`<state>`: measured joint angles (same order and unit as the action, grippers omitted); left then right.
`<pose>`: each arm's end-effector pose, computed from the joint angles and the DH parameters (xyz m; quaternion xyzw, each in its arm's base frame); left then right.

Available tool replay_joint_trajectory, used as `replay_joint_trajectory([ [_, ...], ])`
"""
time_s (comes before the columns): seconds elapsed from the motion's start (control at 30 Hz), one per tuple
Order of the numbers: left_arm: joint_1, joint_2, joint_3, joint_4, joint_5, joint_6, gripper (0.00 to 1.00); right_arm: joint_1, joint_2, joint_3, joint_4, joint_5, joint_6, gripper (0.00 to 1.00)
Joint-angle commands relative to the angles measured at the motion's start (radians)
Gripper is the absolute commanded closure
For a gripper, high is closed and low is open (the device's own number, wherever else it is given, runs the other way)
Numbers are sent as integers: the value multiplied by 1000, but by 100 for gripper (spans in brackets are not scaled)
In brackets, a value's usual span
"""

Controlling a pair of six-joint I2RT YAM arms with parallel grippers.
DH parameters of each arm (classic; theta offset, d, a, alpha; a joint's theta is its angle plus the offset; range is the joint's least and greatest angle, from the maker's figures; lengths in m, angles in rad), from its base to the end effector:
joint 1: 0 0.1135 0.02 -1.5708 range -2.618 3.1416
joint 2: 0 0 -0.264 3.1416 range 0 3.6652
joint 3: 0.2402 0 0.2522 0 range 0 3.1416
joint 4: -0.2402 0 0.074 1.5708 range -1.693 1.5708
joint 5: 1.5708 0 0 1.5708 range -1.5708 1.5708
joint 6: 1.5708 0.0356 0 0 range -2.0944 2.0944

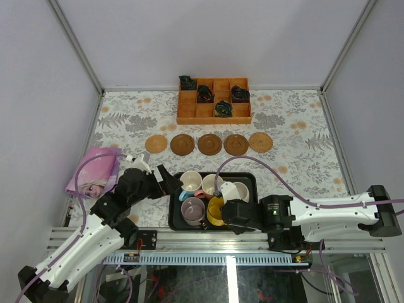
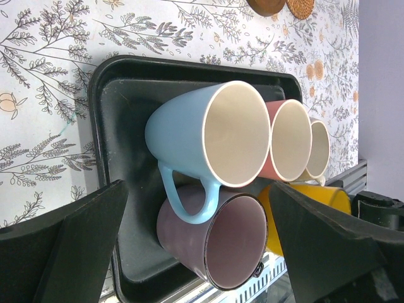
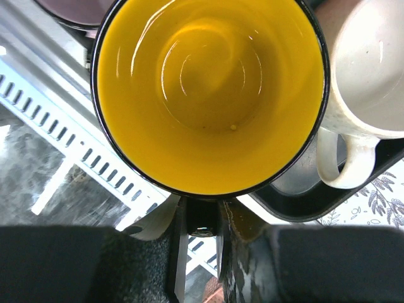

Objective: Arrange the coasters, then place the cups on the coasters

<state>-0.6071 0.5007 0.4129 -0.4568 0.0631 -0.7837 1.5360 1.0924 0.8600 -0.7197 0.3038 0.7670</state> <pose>0.1066 -0.0768 0.2218 -0.0614 0.8688 -0.3354 0.3591 0.0181 0.2128 0.2619 -0.3105 0.8901 0.2162 0.2542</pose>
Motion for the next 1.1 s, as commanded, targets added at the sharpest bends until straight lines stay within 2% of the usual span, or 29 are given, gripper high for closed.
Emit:
replay_joint_trajectory([
  [0.0,-5,-7,8,59,-34,21,6,26,-80,143,-36,123,-16,100],
  [0.17,-5,1,29,73,-70,34,6,26,-120,250,-150,298,-14,100],
  [0.37,-5,21,51,113,-124,34,6,21,-58,412,-360,557,25,100],
  [0.47,-5,29,47,155,-142,21,6,-35,-39,464,-426,623,16,100],
  [0.63,-5,90,69,192,-185,44,4,-311,-99,420,-236,460,-215,100],
  [0.73,-5,133,93,222,-213,72,3,-469,-59,409,-155,376,-334,100],
  [0.9,-5,213,110,306,-251,110,2,-658,52,413,-10,281,-479,100],
  [1.07,-5,295,128,353,-328,126,0,-876,74,348,190,126,-548,100],
])
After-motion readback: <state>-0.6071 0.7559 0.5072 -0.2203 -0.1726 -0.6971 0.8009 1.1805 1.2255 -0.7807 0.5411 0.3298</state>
